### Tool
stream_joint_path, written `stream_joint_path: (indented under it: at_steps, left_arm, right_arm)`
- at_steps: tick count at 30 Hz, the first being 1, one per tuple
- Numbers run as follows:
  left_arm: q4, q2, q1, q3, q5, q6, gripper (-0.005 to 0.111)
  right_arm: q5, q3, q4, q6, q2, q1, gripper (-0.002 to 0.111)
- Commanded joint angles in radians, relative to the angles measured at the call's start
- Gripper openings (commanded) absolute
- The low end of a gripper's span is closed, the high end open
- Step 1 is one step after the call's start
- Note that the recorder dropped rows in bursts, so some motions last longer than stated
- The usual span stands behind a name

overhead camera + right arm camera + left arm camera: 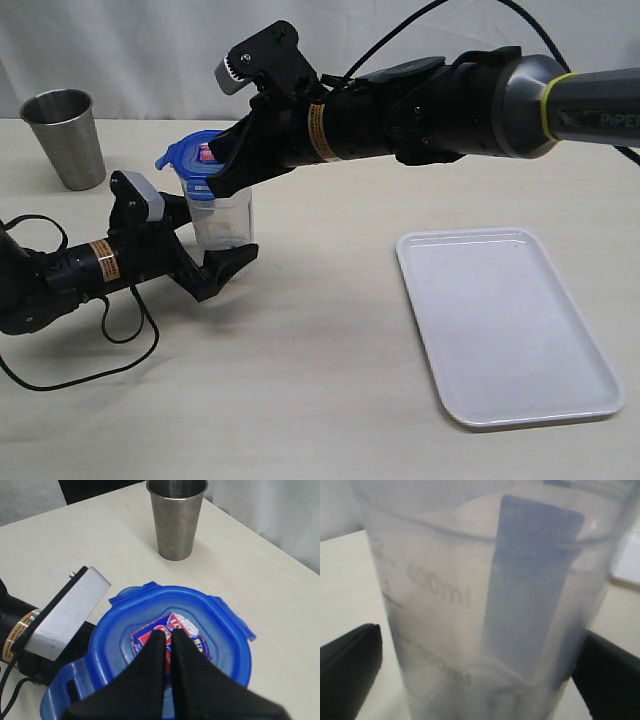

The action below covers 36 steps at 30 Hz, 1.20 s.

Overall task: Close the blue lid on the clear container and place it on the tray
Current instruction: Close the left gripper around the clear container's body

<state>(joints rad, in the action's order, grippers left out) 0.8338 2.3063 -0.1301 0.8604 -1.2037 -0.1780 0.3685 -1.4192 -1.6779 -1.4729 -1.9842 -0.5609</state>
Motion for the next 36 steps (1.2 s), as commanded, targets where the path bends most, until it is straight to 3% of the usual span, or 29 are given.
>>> stream_joint_path:
  at_steps: [1, 36]
  left_arm:
    - [-0.008, 0.001, -0.008, 0.004, -0.017, -0.012, 0.105]
    - [-0.009, -0.044, -0.010, 0.004, -0.017, -0.010, 0.105]
  right_arm:
    - [-0.007, 0.001, -0.014, 0.001, 0.002, 0.000, 0.004]
    - [-0.007, 0.001, -0.014, -0.006, 0.002, 0.000, 0.004]
